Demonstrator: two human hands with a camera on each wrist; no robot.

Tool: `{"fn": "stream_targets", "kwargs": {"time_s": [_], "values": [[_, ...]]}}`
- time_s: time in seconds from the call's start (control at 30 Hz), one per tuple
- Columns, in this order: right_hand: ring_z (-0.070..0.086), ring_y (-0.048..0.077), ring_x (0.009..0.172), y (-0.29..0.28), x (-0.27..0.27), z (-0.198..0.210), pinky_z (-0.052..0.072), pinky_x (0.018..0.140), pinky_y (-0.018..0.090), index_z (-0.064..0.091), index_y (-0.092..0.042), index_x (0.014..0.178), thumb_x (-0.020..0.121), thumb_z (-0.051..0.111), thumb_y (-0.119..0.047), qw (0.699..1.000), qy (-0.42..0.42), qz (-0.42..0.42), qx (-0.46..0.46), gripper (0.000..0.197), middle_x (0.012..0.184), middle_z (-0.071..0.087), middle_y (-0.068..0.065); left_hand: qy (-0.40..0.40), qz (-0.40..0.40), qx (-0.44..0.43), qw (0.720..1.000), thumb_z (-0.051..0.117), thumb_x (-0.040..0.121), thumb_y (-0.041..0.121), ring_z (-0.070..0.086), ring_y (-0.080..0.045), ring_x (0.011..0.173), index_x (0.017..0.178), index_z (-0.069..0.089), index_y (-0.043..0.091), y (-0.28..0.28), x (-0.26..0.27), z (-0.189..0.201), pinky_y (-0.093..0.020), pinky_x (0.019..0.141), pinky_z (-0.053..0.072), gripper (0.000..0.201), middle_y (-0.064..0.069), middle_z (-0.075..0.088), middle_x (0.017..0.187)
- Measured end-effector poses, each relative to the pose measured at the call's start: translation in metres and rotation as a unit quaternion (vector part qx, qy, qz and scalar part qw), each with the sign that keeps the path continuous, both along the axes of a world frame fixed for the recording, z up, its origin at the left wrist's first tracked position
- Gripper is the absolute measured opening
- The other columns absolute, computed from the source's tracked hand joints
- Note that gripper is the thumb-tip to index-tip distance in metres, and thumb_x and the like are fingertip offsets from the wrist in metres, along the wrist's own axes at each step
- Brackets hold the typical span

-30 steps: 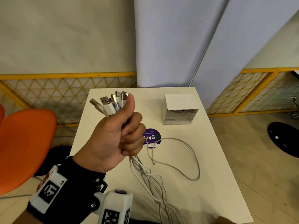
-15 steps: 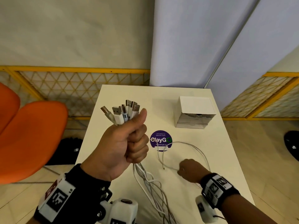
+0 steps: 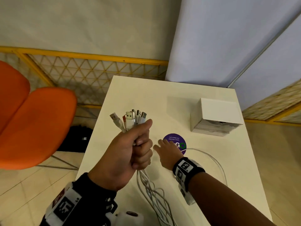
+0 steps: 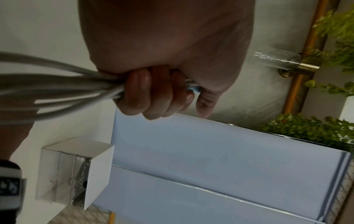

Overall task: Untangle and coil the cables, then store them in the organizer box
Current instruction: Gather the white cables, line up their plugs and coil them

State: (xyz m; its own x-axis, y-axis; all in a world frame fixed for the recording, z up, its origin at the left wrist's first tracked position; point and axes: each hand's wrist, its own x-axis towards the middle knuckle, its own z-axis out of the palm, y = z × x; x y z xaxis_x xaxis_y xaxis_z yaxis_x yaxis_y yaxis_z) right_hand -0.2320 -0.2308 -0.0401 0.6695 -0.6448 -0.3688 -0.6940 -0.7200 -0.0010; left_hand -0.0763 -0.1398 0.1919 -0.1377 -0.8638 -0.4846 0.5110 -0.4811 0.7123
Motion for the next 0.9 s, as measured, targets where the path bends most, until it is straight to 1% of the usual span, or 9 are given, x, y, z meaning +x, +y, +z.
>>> {"fn": "stream_targets", "kwargs": {"time_s": [0.1, 0.17, 0.27, 0.37, 0.5, 0.57, 0.67, 0.77, 0.9], "values": [[0.025, 0.039, 0.144, -0.001, 0.005, -0.02, 0.029, 0.116, 0.051, 0.03, -0.015, 0.15, 0.096, 0.051, -0.017, 0.999, 0.036, 0.031, 0.015, 0.058, 0.155, 0.028, 0.018, 0.009, 0.003, 0.01, 1.0, 0.064, 0.079, 0.044, 0.011, -0.011, 0.041, 0.057, 0.032, 0.018, -0.008, 0.002, -0.007, -0.027, 0.045, 0.009, 0.046, 0.002, 0.015, 0.047], [0.025, 0.04, 0.145, 0.005, 0.006, -0.029, 0.025, 0.117, 0.054, 0.03, -0.012, 0.15, 0.099, 0.047, -0.017, 0.998, 0.049, 0.046, 0.007, 0.054, 0.155, 0.029, 0.02, 0.003, -0.001, 0.013, 1.0, 0.062, 0.081, 0.044, 0.011, -0.012, 0.041, 0.057, 0.033, 0.018, -0.011, 0.002, -0.011, -0.026, 0.045, 0.01, 0.046, 0.001, 0.016, 0.047], [0.057, 0.035, 0.115, 0.014, 0.002, -0.034, 0.043, 0.102, 0.053, 0.059, -0.011, 0.123, 0.091, 0.062, -0.019, 0.998, 0.04, 0.05, -0.014, 0.033, 0.122, 0.061, 0.016, -0.007, 0.0, 0.023, 1.0, 0.061, 0.081, 0.044, 0.01, -0.013, 0.042, 0.058, 0.032, 0.018, -0.016, 0.004, -0.015, -0.028, 0.046, 0.01, 0.046, 0.0, 0.015, 0.049], [0.064, 0.029, 0.089, 0.018, -0.007, -0.044, 0.053, 0.084, 0.049, 0.067, -0.016, 0.099, 0.075, 0.078, -0.021, 0.999, 0.017, 0.045, 0.0, 0.027, 0.093, 0.068, 0.009, -0.007, 0.007, 0.029, 1.0, 0.062, 0.081, 0.044, 0.011, -0.012, 0.042, 0.059, 0.031, 0.018, -0.019, 0.006, -0.018, -0.027, 0.045, 0.011, 0.046, 0.0, 0.015, 0.049], [0.061, 0.029, 0.093, 0.018, -0.013, -0.036, 0.048, 0.086, 0.039, 0.047, -0.012, 0.129, 0.096, 0.047, -0.013, 0.995, -0.042, -0.052, 0.074, 0.032, 0.106, 0.065, 0.01, 0.01, 0.014, 0.032, 0.999, 0.065, 0.079, 0.042, 0.013, -0.011, 0.04, 0.059, 0.033, 0.017, -0.025, 0.004, -0.021, -0.023, 0.042, 0.015, 0.045, 0.002, 0.018, 0.048], [0.06, 0.024, 0.08, 0.014, -0.016, -0.026, 0.048, 0.074, 0.033, 0.045, -0.014, 0.123, 0.098, 0.042, -0.011, 0.964, -0.118, -0.195, 0.14, 0.025, 0.097, 0.066, 0.007, 0.023, 0.021, 0.024, 0.999, 0.07, 0.077, 0.04, 0.014, -0.01, 0.04, 0.06, 0.034, 0.017, -0.027, 0.001, -0.023, -0.023, 0.041, 0.016, 0.046, 0.003, 0.018, 0.049], [0.062, 0.02, 0.08, 0.005, -0.025, -0.007, 0.048, 0.068, 0.026, 0.06, -0.009, 0.109, 0.097, 0.045, -0.008, 0.885, -0.191, -0.344, 0.249, 0.019, 0.089, 0.065, 0.0, 0.031, 0.029, 0.006, 0.999, 0.073, 0.071, 0.042, 0.015, -0.011, 0.043, 0.063, 0.038, 0.018, -0.026, -0.004, -0.022, -0.026, 0.044, 0.016, 0.044, 0.002, 0.019, 0.053], [0.06, 0.016, 0.057, 0.003, -0.036, 0.028, 0.049, 0.056, 0.028, 0.064, -0.001, 0.095, 0.099, 0.044, -0.005, 0.792, -0.238, -0.412, 0.382, 0.021, 0.072, 0.063, 0.004, 0.038, 0.039, 0.004, 0.999, 0.074, 0.069, 0.046, 0.016, -0.011, 0.047, 0.065, 0.042, 0.018, -0.022, -0.01, -0.02, -0.028, 0.047, 0.018, 0.042, 0.002, 0.019, 0.058], [0.068, 0.024, 0.066, 0.012, -0.051, 0.089, 0.054, 0.063, 0.036, 0.056, 0.002, 0.107, 0.101, 0.046, -0.01, 0.704, -0.333, -0.444, 0.443, 0.016, 0.08, 0.072, 0.016, 0.04, 0.055, 0.015, 0.998, 0.072, 0.074, 0.046, 0.018, -0.013, 0.051, 0.07, 0.045, 0.018, -0.016, -0.02, -0.013, -0.028, 0.049, 0.022, 0.039, 0.001, 0.022, 0.063]]}}
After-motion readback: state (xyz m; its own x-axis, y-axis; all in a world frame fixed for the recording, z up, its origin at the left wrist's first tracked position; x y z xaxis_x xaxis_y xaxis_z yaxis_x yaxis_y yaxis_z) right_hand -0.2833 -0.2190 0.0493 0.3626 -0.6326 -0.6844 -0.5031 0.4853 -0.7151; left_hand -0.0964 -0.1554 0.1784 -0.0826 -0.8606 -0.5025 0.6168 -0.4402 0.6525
